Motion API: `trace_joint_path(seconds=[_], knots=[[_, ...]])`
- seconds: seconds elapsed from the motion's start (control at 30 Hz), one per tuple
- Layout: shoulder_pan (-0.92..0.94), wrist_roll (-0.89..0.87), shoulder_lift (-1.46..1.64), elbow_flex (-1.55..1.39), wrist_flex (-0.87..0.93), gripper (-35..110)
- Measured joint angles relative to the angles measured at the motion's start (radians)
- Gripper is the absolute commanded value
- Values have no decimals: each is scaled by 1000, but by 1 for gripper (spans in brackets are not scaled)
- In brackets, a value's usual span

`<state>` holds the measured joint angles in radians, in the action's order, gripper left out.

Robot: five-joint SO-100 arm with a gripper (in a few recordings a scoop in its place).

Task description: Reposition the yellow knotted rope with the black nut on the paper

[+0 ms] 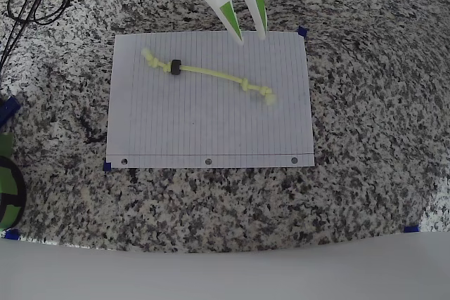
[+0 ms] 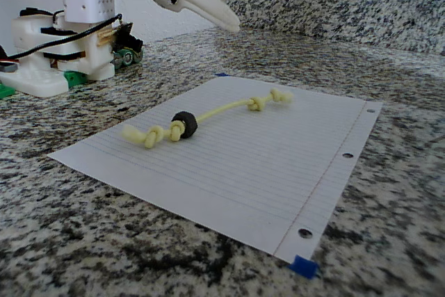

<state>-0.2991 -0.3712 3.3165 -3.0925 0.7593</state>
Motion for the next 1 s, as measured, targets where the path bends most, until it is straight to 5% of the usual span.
trace_joint_path(seconds=[0.17, 0.27, 0.43, 0.8, 1.0], knots=[[-6, 87, 8, 0, -14, 31], [-6, 172, 8, 0, -41, 0], [29, 290, -34, 0, -84, 0], [144, 1006, -479, 132, -354, 0], [209, 1399, -848, 423, -299, 0]])
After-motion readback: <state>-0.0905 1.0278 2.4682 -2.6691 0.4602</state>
